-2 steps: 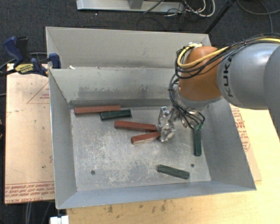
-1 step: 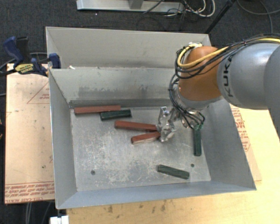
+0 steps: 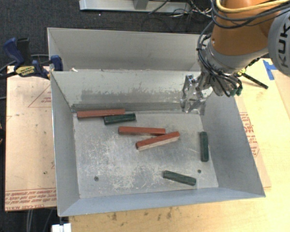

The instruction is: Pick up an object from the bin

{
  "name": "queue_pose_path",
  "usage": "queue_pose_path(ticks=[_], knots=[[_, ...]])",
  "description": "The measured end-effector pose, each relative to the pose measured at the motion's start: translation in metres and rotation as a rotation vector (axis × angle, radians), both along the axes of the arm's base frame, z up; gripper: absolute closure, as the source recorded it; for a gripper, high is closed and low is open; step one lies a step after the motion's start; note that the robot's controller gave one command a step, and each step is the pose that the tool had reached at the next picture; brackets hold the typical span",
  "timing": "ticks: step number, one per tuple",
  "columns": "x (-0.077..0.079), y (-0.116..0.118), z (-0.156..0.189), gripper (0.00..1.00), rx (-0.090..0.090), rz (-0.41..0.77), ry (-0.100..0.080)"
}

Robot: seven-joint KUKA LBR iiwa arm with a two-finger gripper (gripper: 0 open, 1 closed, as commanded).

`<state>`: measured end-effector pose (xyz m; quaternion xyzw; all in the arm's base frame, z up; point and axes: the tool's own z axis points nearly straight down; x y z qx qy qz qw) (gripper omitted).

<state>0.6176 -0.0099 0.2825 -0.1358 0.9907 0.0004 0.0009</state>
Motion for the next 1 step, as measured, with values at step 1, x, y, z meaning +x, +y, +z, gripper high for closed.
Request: queue_pose_path(ticks=[1], knots=[[0.0015,0.0009,0.0186,1.00,0.000,0.003,-0.005]])
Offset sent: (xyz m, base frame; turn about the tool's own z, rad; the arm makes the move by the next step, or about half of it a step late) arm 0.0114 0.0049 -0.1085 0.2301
